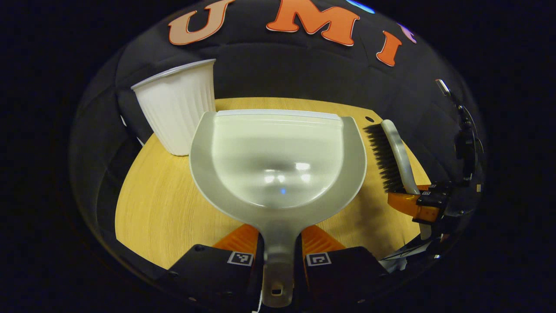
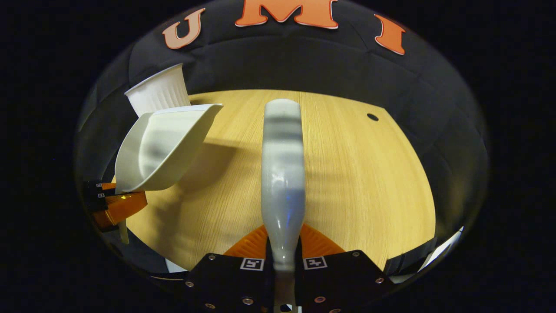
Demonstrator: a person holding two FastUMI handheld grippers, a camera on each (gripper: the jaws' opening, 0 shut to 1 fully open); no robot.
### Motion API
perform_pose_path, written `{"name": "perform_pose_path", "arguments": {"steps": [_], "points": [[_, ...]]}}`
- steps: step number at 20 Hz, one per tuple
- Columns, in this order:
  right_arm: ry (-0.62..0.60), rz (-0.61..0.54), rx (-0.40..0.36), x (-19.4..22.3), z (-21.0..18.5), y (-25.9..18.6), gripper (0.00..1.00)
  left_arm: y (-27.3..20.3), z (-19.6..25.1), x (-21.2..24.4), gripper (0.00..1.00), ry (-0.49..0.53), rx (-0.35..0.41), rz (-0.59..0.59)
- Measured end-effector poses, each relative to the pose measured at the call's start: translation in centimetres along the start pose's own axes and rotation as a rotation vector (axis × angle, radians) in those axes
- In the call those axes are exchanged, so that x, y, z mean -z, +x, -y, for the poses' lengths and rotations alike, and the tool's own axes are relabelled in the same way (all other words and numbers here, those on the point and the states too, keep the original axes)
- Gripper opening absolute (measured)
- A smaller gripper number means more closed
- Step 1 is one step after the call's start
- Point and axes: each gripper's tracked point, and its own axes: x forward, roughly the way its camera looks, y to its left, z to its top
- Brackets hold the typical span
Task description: Pick up the small broom and dustpan from the desktop, sweep the trash into the dustpan with the broom, and then empty the trash into the garbage bin.
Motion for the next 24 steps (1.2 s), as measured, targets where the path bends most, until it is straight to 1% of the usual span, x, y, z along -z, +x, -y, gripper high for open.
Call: {"name": "perform_pose_path", "arguments": {"steps": [3, 5, 9, 11, 13, 17, 19, 20, 21, 24], "points": [[0.012, -0.071, 0.011, 1.0, 0.1, 0.9, 0.18, -0.3, 0.5, 0.0, 0.3, -0.018, -0.005, -0.077], [0.007, -0.11, 0.02, 1.9, -0.2, 1.7, 0.18, -0.6, 0.7, 0.9, 0.3, -0.034, -0.008, -0.113], [0.001, -0.209, 0.024, 3.2, 0.0, 1.2, 0.18, -1.3, 1.3, 0.9, 0.3, -0.076, -0.003, -0.209], [-0.016, -0.246, 0.029, 4.2, 0.0, 1.8, 0.18, -1.3, 1.3, 0.7, 0.3, -0.072, -0.011, -0.237], [-0.007, -0.277, 0.034, 4.9, 0.1, 1.7, 0.18, -1.1, 1.3, 0.9, 0.3, -0.077, -0.016, -0.257], [-0.027, -0.3, 0.048, 4.7, 0.0, 1.7, 0.18, -0.8, 1.6, -0.4, 0.3, -0.082, -0.035, -0.312], [-0.027, -0.321, 0.043, 4.7, -0.1, 1.3, 0.19, -1.7, 1.9, -1.1, 0.3, -0.076, -0.035, -0.319], [-0.027, -0.318, 0.046, 4.6, 0.0, 1.5, 0.2, -2.2, 1.8, -1.2, 0.3, -0.061, -0.049, -0.327], [-0.029, -0.321, 0.049, 4.6, 0.0, 1.5, 0.2, -2.2, 1.9, -1.7, 0.3, -0.049, -0.055, -0.317], [-0.032, -0.332, 0.043, 4.5, -0.1, 1.4, 0.23, -2.4, 1.8, -1.9, 0.32, -0.039, -0.064, -0.342]]}}
